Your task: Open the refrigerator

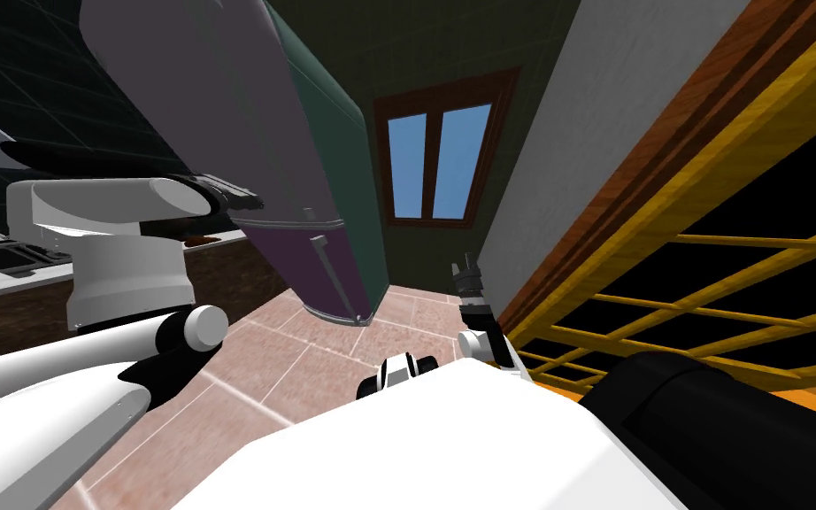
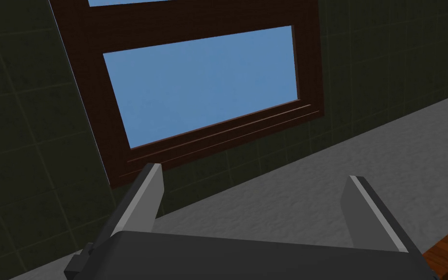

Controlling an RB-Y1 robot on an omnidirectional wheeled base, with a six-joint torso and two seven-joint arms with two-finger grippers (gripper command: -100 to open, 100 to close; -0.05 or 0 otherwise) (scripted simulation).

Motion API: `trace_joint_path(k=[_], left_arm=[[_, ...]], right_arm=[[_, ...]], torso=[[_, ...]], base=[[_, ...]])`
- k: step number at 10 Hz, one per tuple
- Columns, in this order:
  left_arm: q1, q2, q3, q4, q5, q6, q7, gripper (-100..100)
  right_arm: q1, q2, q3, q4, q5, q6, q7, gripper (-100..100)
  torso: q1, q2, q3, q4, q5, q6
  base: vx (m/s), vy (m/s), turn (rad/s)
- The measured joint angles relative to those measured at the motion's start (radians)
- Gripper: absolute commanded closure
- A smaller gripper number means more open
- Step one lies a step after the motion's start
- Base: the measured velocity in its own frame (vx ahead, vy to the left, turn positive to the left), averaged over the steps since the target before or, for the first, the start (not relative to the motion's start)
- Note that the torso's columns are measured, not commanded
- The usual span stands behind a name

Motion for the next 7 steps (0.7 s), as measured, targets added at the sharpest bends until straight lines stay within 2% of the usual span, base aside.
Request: trace_joint_path(k=[2, 3, 4, 7], left_arm=[[-0.007, -0.007, -0.009, 0.0, 0.028, 0.002, -0.014, 100], [-0.018, -0.011, -0.017, 0.006, 0.055, 0.003, -0.027, 100], [-0.009, -0.021, -0.019, -0.017, 0.058, 0.012, -0.026, 100], [-0.016, -0.039, -0.035, -0.027, 0.095, 0.018, -0.039, 100]], right_arm=[[0.0, 0.0, 0.0, 0.0, 0.0, 0.0, 0.0, 0], [0.0, 0.0, 0.0, 0.0, 0.0, 0.0, 0.0, 0], [0.0, 0.0, 0.0, 0.0, 0.0, 0.0, 0.0, 0], [0.0, 0.0, 0.0, 0.0, 0.0, 0.0, 0.0, 0]], torso=[[-0.001, 0.0, 0.0, 0.0, 0.0, 0.0], [0.003, -0.001, 0.0, 0.0, 0.001, 0.0], [-0.002, -0.002, -0.001, -0.001, 0.0, -0.001], [-0.001, -0.002, -0.001, -0.001, 0.0, 0.0]], base=[[-0.201, 0.308, -0.062], [-0.185, 0.275, -0.037], [-0.172, 0.284, -0.019], [-0.168, 0.291, -0.05]])
